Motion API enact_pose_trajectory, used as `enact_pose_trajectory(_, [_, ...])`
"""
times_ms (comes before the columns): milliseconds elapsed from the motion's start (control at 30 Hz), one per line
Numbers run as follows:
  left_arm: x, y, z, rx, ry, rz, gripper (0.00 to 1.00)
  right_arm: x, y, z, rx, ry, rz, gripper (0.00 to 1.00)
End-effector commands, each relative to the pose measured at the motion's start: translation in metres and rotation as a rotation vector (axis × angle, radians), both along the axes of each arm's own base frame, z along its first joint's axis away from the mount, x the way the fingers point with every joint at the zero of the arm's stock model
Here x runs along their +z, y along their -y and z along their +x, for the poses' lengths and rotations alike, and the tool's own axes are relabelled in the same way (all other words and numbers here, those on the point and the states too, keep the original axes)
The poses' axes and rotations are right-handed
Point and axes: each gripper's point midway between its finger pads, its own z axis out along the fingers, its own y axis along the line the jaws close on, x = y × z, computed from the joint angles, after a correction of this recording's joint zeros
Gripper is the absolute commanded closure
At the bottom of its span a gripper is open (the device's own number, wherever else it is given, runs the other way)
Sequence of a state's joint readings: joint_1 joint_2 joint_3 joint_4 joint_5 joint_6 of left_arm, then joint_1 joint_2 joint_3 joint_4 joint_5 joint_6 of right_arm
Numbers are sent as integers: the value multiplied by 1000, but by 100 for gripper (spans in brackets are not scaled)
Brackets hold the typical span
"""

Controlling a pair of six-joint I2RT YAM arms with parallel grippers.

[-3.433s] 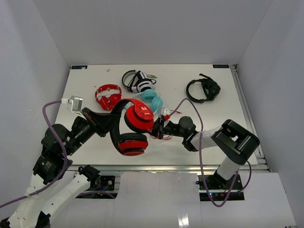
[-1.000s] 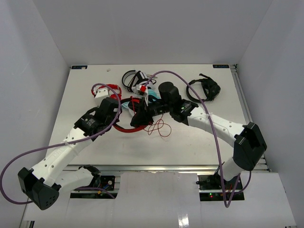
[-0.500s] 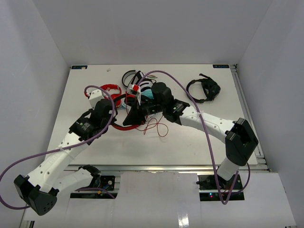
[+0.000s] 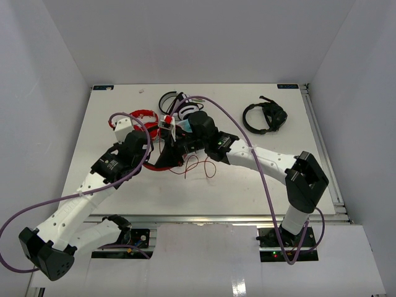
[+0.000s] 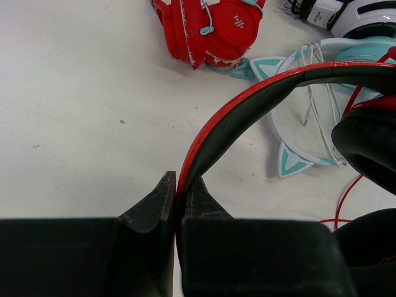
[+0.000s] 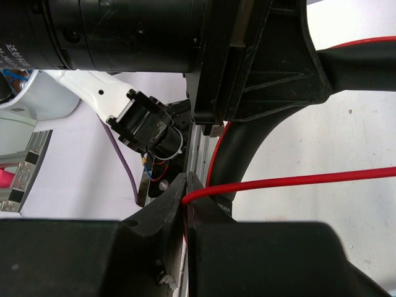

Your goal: Wrap the headphones

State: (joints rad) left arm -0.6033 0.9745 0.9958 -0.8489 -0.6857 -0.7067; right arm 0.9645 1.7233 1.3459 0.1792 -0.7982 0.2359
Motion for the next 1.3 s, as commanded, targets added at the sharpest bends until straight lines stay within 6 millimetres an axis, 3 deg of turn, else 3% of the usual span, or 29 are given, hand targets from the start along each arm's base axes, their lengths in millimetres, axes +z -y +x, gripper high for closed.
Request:
enact_pose_trajectory(0, [42, 14, 19, 57, 168, -172, 100, 24, -9, -31, 96, 27, 63, 92])
enact_pose_trajectory(200, [43, 12, 20, 97, 184, -198, 100, 21, -11, -50, 127, 21, 78, 92])
enact_pose_trajectory(367, [58, 9, 20, 136, 224, -241, 100, 4, -8, -58, 105, 14, 75, 92])
enact_pose_trajectory(667, [65, 5, 17, 170, 251, -283, 100, 3, -11, -54, 29, 33, 83, 92])
enact_pose_trajectory(1067, [86, -20, -6, 320, 360, -467, 100, 5, 0, -27, -318, 102, 46, 92])
enact_pose_trajectory(1267, [88, -36, -17, 407, 404, -509, 100, 10, 2, -24, -371, 102, 83, 92])
